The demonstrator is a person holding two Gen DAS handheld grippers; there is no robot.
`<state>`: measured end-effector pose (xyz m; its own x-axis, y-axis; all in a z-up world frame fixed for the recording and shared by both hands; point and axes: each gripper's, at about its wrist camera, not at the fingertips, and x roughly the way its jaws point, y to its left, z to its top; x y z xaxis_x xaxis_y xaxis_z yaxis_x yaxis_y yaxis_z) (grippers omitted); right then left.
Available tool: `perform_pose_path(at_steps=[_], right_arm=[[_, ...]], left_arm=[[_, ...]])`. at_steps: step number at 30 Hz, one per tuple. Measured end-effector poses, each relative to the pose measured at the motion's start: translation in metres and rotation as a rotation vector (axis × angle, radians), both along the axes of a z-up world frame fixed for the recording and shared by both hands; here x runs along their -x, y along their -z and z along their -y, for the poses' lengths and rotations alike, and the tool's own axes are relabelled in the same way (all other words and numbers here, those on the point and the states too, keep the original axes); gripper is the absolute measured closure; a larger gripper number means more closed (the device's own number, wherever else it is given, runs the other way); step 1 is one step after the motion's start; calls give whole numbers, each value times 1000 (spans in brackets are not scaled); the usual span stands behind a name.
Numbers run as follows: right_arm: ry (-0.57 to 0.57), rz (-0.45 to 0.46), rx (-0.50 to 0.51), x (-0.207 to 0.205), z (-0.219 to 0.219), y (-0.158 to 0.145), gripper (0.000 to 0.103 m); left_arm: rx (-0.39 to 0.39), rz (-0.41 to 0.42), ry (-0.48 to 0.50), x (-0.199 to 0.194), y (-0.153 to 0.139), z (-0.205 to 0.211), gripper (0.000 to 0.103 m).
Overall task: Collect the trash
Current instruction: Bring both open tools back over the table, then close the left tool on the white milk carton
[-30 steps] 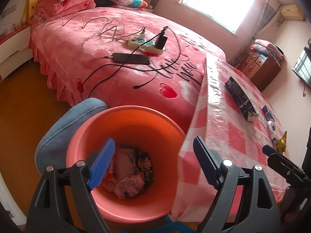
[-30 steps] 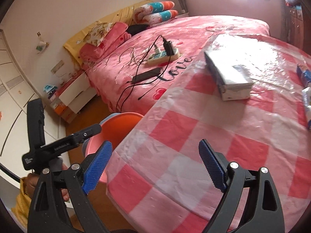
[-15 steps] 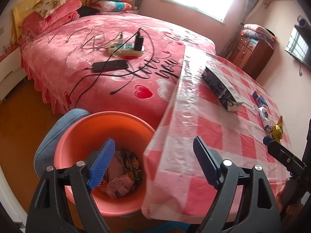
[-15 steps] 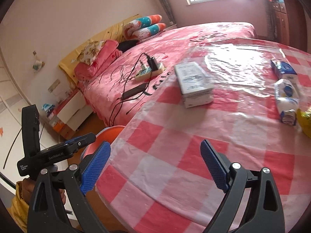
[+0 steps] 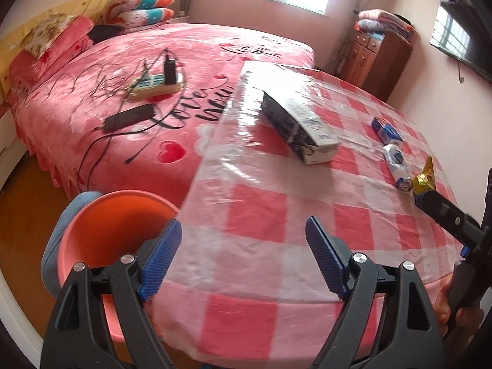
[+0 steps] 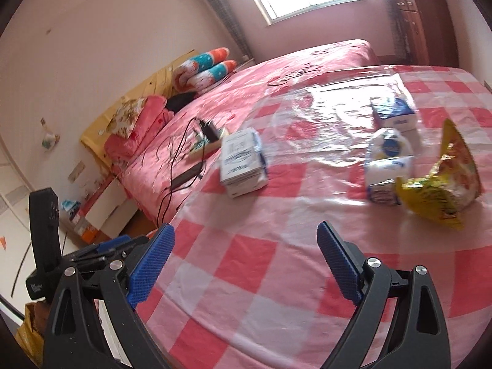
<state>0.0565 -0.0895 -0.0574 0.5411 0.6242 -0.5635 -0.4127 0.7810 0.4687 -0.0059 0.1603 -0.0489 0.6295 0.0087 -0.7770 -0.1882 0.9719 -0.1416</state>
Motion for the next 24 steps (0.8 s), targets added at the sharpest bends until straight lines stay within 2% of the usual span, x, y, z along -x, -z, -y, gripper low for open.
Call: perform_pose_path(at_steps=[15, 24], right_arm=[[167, -21, -103, -17, 80, -5, 11], [291, -68, -134, -31, 120, 5, 11]], left_arm=[[-38, -29, 139, -46, -5, 81, 20], [-57, -32, 160, -67, -3, 105, 20]])
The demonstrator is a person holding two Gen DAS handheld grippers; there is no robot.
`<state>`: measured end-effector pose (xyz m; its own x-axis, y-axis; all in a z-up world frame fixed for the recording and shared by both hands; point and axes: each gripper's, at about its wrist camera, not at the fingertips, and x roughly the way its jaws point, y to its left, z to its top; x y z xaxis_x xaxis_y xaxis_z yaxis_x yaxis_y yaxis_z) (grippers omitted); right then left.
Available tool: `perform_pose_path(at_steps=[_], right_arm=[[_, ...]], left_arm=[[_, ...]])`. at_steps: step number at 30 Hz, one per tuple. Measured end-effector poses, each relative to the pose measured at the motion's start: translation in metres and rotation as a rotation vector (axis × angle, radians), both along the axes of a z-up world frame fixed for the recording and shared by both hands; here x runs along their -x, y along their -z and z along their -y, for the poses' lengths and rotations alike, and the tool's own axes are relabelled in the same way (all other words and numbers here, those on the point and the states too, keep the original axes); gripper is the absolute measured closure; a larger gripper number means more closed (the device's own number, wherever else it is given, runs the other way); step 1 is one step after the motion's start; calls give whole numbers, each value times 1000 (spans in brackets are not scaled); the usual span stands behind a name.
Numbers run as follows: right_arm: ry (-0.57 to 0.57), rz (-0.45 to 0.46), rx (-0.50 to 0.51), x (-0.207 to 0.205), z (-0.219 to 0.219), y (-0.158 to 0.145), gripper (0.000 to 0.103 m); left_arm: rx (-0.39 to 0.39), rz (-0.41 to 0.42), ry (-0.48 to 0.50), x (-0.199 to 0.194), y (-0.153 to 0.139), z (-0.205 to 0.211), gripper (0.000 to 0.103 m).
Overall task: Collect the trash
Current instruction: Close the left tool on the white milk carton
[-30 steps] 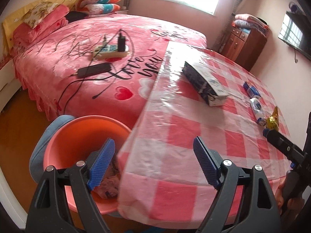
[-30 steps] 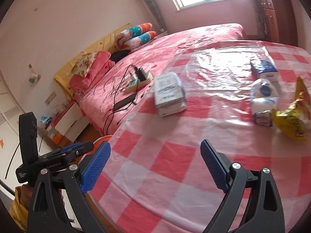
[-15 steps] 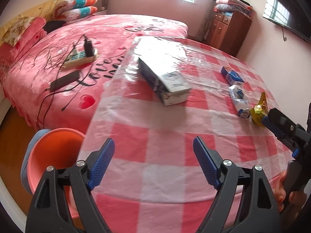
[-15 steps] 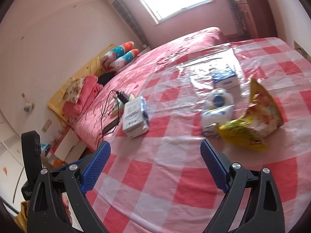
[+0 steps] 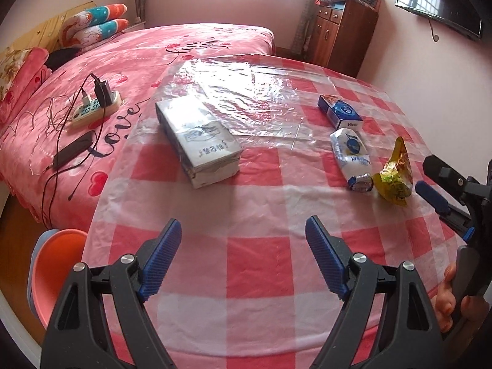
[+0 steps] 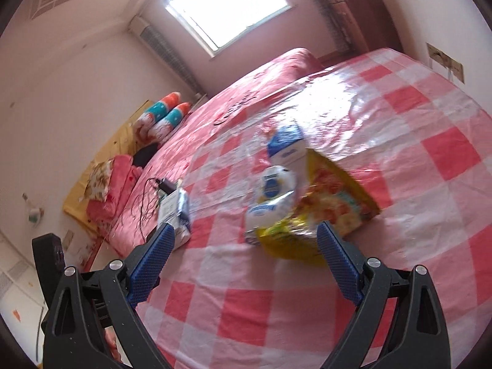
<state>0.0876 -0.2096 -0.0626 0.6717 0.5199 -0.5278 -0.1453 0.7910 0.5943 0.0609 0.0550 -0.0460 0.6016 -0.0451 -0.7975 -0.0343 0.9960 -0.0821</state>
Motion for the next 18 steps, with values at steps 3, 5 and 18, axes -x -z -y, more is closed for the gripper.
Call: perform_pose_path(at_steps=[3, 5, 18], right_arm=[[38, -20, -4, -3, 9, 6, 11], [45, -45, -9, -8, 12, 11, 11], [26, -107, -23, -29, 15, 27, 11]], left_arm=[[4, 4, -7, -6, -1, 2, 20], [2, 5, -11, -12, -1, 2, 20], [-2, 12, -86, -61, -5, -16, 20]])
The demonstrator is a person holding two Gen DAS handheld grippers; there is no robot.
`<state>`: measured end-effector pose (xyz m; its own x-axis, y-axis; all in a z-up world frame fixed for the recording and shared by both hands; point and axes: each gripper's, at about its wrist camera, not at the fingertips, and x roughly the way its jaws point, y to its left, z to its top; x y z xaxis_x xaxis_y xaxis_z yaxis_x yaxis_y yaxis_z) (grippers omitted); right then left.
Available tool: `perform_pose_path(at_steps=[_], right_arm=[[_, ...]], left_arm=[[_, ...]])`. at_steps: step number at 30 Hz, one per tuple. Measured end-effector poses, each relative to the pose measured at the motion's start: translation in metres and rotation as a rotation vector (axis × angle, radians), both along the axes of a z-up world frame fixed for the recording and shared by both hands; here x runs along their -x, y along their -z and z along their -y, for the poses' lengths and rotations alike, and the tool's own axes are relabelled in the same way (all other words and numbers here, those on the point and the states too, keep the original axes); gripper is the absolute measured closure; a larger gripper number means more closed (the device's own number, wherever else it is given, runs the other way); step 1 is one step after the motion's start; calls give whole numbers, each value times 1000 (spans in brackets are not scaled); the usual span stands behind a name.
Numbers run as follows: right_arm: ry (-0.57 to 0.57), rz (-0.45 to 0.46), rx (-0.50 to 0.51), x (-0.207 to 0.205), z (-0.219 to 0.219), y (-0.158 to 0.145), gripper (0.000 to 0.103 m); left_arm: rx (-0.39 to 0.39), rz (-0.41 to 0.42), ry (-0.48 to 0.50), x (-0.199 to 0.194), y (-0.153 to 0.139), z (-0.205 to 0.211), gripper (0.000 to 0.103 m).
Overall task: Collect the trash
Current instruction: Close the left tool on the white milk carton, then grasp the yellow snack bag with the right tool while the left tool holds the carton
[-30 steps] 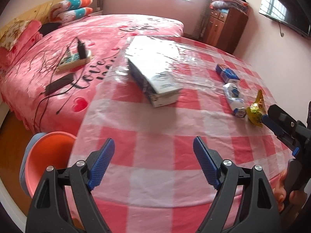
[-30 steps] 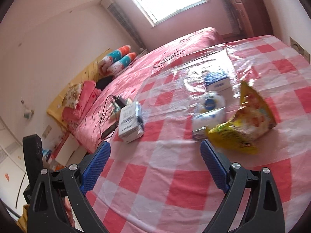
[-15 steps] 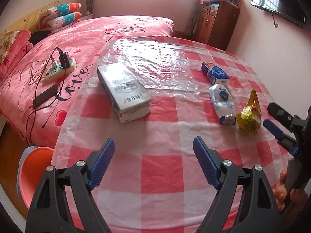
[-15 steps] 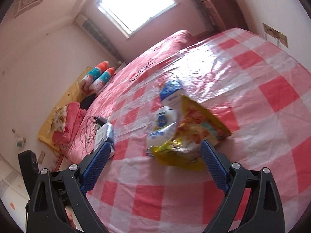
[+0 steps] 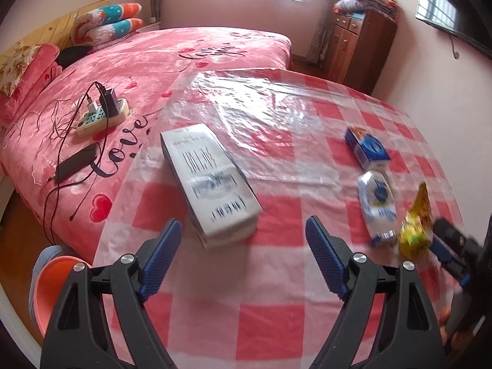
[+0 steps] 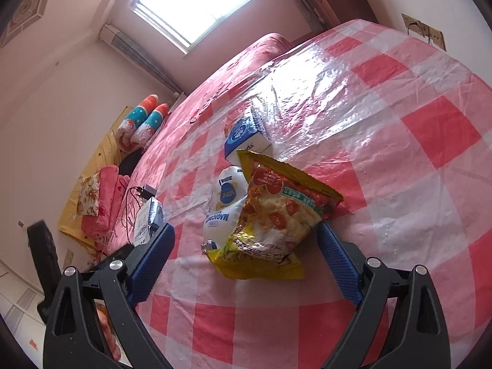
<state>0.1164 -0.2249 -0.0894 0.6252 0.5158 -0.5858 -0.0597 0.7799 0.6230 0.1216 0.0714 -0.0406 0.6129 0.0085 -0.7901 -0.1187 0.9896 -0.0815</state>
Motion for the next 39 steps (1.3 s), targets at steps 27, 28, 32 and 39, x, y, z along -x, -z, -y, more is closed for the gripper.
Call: perform_pose_path(at_steps=[27, 28, 32, 39], right_arm=[[-39, -17, 152, -20, -11, -1, 39], [-37, -16, 174, -20, -13, -2, 41], [-37, -8, 247, -19, -20, -2, 47], [-39, -4, 282, -21, -23, 0, 53]], left_arm=[[11, -95, -148, -73, 35, -31, 33], [11, -93, -151, -72, 35, -31, 33], [12, -93, -151, -72, 35, -30, 33], [23, -82, -133, -62, 32, -26, 33]])
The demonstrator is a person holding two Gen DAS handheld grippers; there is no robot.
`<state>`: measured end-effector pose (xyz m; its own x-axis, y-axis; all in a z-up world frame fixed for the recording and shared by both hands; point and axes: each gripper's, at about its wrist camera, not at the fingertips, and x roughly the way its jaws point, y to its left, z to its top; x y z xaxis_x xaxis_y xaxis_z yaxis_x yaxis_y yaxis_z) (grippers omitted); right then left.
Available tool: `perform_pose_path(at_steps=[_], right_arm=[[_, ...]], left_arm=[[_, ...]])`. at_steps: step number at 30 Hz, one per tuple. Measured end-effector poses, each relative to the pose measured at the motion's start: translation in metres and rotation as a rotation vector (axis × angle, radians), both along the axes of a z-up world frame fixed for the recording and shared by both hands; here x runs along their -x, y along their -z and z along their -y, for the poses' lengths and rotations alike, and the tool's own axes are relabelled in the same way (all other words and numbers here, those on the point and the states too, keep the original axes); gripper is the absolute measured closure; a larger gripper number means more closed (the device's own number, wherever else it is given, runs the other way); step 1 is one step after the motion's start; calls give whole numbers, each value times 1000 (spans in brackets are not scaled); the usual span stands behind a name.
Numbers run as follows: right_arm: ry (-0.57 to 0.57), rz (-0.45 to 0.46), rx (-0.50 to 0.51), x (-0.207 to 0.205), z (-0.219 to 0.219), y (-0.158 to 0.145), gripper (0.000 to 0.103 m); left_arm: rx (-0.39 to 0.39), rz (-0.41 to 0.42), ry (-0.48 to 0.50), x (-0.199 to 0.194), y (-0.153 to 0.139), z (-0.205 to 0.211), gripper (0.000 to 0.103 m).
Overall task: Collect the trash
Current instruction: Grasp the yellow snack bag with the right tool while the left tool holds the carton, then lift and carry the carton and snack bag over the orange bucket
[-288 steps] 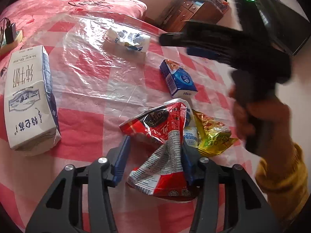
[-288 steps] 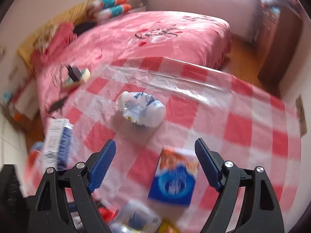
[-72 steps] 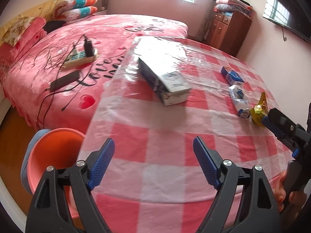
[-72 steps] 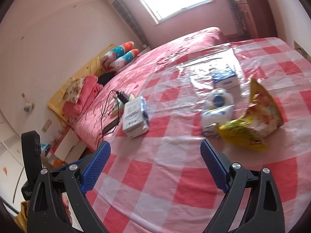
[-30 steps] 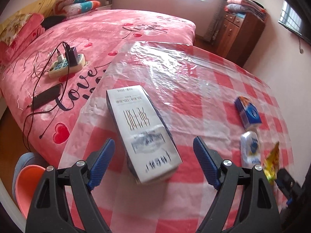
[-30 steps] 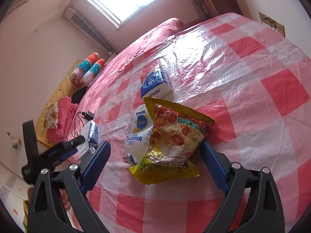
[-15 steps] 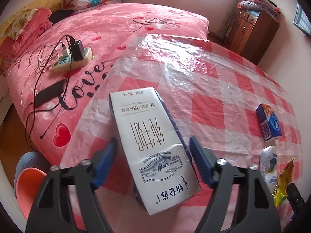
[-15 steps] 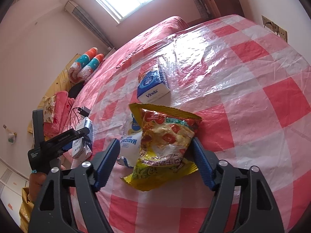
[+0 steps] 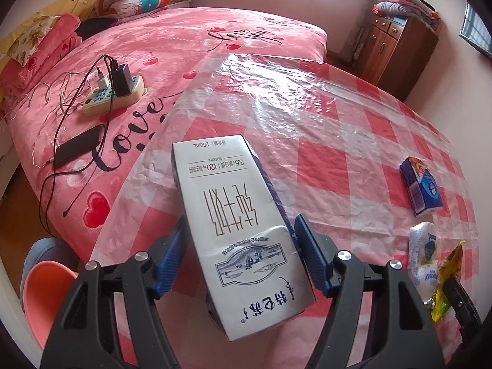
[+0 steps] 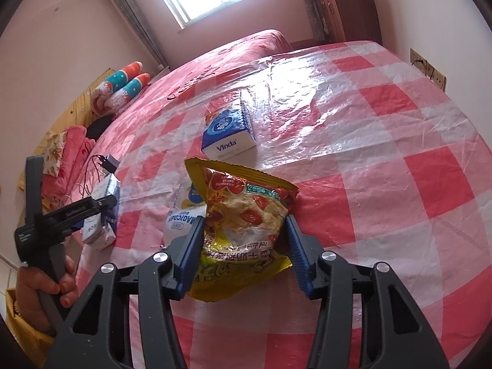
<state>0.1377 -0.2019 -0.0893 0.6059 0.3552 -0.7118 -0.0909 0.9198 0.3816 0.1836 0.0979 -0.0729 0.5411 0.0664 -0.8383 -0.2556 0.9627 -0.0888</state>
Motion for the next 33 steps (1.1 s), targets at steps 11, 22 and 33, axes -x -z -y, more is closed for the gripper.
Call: perform_pose_path(at_steps=[11, 22, 33], right_arm=[[-11, 15, -12, 2, 0, 0, 59], [-24, 63, -6, 9, -2, -7, 61], [-38, 133, -8, 19, -4, -16, 61]], left_arm=[[18, 10, 49, 23, -3, 11, 33], [24, 27, 89, 50, -7, 15, 33], [45, 49, 121, 76, -13, 5, 33]])
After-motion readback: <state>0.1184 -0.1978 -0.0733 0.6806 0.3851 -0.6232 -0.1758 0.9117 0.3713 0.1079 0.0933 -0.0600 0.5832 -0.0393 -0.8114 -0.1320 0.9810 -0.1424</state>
